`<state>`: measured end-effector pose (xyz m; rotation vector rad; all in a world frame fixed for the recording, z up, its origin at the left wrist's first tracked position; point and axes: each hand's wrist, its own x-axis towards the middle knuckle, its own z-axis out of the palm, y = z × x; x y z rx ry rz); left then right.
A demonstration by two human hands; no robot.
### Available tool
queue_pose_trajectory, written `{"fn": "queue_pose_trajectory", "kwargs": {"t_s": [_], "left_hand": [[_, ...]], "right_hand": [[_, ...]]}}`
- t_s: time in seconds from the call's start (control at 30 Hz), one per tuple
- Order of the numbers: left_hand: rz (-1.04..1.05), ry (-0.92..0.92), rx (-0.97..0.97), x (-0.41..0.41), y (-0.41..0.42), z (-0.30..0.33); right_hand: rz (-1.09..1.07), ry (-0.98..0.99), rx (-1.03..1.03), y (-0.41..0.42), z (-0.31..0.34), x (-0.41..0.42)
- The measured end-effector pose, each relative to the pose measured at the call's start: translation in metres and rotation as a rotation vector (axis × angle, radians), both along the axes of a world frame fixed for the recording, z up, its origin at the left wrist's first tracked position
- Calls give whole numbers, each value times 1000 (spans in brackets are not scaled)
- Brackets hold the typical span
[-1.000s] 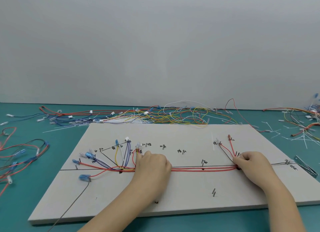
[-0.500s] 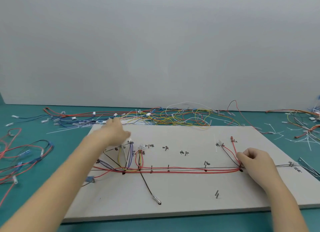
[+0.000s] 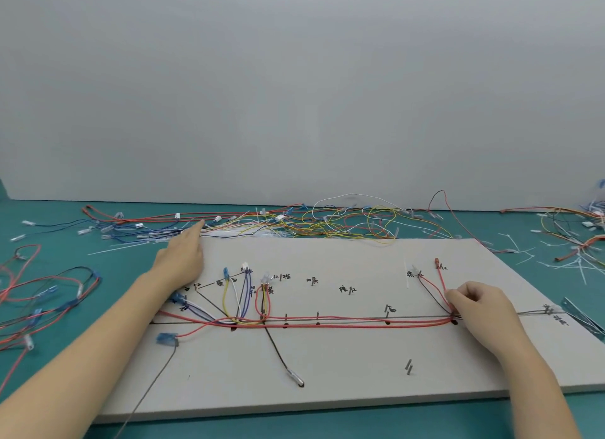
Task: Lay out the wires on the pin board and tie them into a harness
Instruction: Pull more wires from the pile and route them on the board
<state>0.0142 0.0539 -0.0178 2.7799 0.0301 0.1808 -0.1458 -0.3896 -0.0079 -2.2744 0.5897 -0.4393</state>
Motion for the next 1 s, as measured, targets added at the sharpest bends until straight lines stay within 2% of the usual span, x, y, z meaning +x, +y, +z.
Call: {"fn": "queue_pose_trajectory", "kwargs": {"t_s": [0.33, 0.63, 0.87, 1.0], "left_hand": [[10, 77, 298, 15, -16, 6], [55, 67, 350, 11, -20, 9], [33, 22, 234, 8, -20, 6], [58, -45, 313, 8, -23, 5]], "right_hand": [[10, 75, -67, 8, 5, -2], [13, 88, -67, 10, 6, -4], [8, 93, -71, 10, 7, -3], [0, 90, -70, 11, 6, -3]]}}
